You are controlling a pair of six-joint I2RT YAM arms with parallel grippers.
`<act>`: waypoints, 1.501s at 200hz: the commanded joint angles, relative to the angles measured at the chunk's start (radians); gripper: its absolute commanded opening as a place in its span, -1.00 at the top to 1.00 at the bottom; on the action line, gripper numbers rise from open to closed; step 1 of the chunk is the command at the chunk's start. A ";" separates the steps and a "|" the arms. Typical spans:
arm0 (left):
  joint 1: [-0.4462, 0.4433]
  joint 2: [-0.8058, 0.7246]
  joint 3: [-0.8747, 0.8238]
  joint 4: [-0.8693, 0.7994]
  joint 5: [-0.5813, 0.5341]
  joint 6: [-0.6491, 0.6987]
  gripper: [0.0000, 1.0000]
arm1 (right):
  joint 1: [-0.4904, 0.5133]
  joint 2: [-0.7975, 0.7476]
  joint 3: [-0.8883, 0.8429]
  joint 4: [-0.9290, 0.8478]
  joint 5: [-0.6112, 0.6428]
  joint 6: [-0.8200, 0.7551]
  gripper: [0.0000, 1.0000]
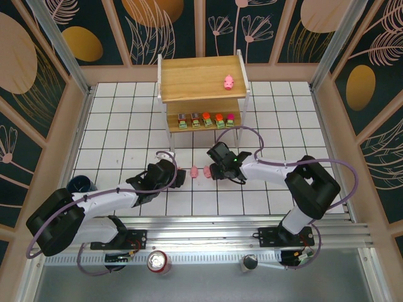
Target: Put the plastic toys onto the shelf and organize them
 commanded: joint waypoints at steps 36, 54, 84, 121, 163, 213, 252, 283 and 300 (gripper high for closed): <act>0.006 -0.007 0.013 0.003 0.003 -0.006 -0.83 | -0.007 0.037 0.008 0.020 0.005 -0.030 0.07; 0.006 -0.009 0.012 0.003 0.003 -0.005 -0.83 | -0.007 0.042 0.010 0.023 0.005 -0.033 0.09; 0.006 -0.007 0.012 0.003 0.002 -0.005 -0.83 | -0.007 0.050 0.016 0.025 0.008 -0.041 0.12; 0.006 -0.009 0.012 0.002 0.001 -0.005 -0.83 | -0.008 0.059 0.026 0.023 0.014 -0.049 0.17; 0.006 -0.008 0.012 0.004 0.000 -0.006 -0.83 | -0.007 0.065 0.030 0.019 0.024 -0.051 0.28; 0.006 -0.007 0.012 0.006 0.000 -0.005 -0.83 | -0.004 0.032 0.024 -0.004 0.045 -0.041 0.48; 0.006 -0.009 0.012 0.006 0.001 -0.005 -0.83 | 0.016 -0.023 0.033 -0.051 0.076 -0.022 0.48; 0.007 -0.012 0.010 0.006 0.002 -0.004 -0.83 | 0.035 -0.094 0.063 -0.120 0.117 0.000 0.48; 0.006 -0.013 0.010 0.006 0.004 -0.004 -0.83 | 0.055 -0.144 0.101 -0.171 0.150 0.013 0.48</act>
